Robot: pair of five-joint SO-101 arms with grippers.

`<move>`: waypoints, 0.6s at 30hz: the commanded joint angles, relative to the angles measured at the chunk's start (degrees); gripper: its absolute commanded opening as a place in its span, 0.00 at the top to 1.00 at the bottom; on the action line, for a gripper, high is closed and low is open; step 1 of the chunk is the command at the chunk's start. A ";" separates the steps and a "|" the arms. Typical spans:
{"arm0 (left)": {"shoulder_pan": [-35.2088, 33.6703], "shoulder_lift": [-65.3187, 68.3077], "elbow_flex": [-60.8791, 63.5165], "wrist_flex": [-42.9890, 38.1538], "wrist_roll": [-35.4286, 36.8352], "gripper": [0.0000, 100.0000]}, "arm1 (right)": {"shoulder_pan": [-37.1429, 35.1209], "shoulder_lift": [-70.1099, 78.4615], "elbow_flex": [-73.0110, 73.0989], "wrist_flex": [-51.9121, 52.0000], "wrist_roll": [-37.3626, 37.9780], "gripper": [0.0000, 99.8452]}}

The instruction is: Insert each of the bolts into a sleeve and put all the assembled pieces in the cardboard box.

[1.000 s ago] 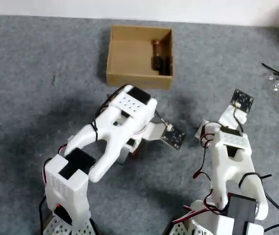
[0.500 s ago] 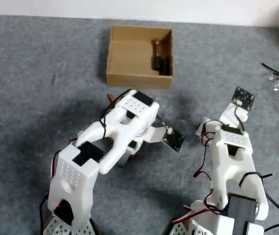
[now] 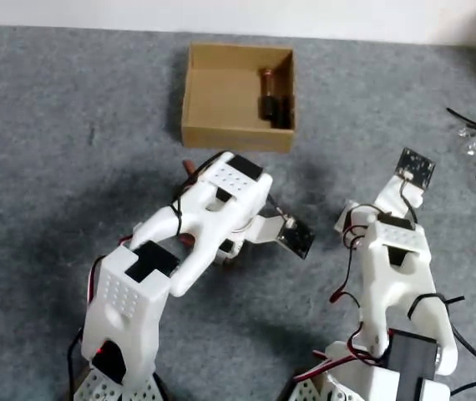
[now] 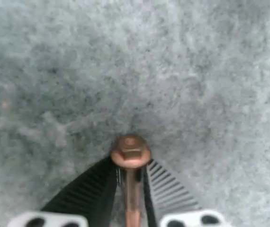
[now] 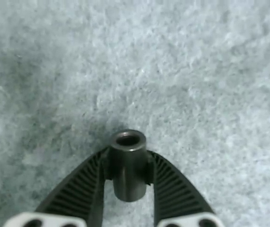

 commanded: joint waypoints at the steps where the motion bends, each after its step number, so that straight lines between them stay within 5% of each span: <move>1: -0.75 -0.31 -1.27 0.53 -13.10 0.99 | 0.57 -0.75 -2.51 -1.45 0.53 0.99; 9: 0.92 -10.95 -14.46 13.54 -5.45 0.99 | 0.57 -0.66 -2.33 -1.54 0.88 0.99; 18: 0.04 -21.14 -24.13 14.68 13.45 0.99 | 0.31 -0.66 -2.33 -1.54 0.88 0.99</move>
